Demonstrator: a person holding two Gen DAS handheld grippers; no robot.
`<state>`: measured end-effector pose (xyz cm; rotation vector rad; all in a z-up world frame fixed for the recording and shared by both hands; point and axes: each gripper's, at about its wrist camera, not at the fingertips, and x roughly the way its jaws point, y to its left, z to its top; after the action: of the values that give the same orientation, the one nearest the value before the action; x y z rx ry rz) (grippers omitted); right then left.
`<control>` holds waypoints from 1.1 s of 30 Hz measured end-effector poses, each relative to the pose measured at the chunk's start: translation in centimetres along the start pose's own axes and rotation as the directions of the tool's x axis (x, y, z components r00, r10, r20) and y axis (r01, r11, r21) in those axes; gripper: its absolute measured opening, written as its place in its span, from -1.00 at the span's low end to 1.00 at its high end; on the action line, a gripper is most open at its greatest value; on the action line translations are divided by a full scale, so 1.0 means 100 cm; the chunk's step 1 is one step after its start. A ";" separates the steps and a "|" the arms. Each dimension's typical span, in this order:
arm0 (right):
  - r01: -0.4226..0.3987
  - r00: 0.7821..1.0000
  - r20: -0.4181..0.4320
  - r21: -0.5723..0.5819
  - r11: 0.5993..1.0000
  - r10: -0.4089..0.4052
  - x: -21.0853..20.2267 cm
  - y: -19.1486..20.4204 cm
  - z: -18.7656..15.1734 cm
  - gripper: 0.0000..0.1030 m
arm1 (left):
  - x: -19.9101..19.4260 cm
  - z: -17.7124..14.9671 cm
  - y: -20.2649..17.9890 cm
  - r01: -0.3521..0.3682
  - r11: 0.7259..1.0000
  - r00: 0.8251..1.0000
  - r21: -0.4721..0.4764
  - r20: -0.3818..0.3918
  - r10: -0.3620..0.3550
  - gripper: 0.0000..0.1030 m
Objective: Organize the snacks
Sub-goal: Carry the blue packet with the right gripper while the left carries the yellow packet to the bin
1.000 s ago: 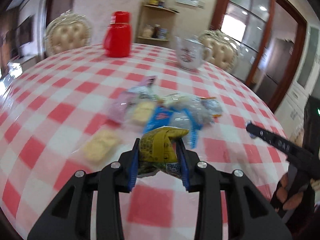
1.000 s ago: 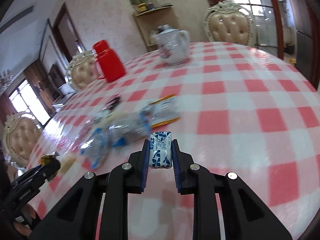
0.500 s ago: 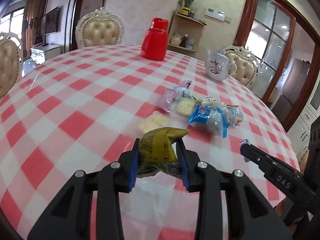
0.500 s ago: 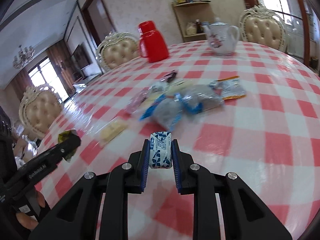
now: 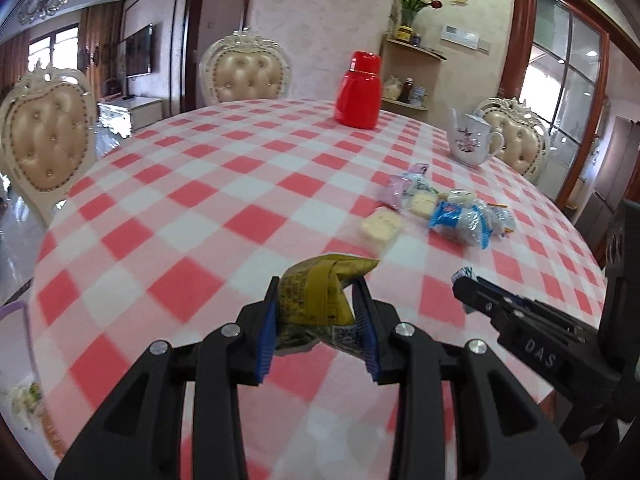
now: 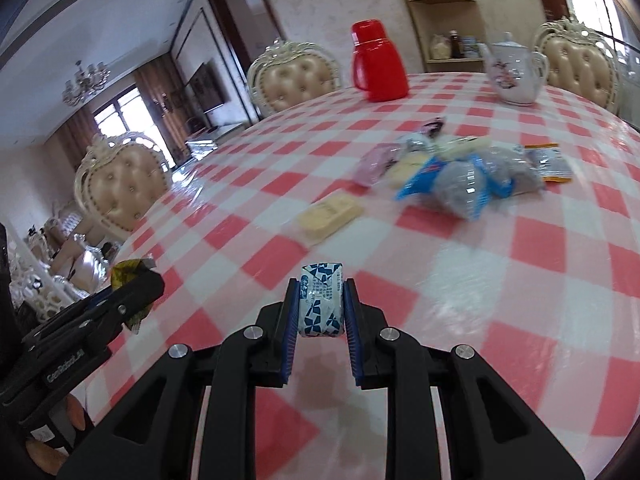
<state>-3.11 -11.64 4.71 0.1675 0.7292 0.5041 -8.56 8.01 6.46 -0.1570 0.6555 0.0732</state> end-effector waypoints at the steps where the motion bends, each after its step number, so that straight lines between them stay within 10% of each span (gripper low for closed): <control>1: -0.015 1.000 -0.001 0.005 1.000 0.015 0.000 0.006 -0.002 -0.57 | -0.007 -0.003 0.006 -0.009 1.000 1.000 0.000 -0.003 0.009 -0.31; 33: -0.233 0.967 -0.149 -0.215 0.948 0.204 0.003 0.163 -0.051 -0.57 | -0.126 -0.045 0.156 -0.122 0.984 0.992 -0.132 0.027 0.126 -0.31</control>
<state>-12.59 2.50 5.91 -0.0016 0.7723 0.8136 -23.07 22.39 8.80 -0.2399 0.6248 0.2386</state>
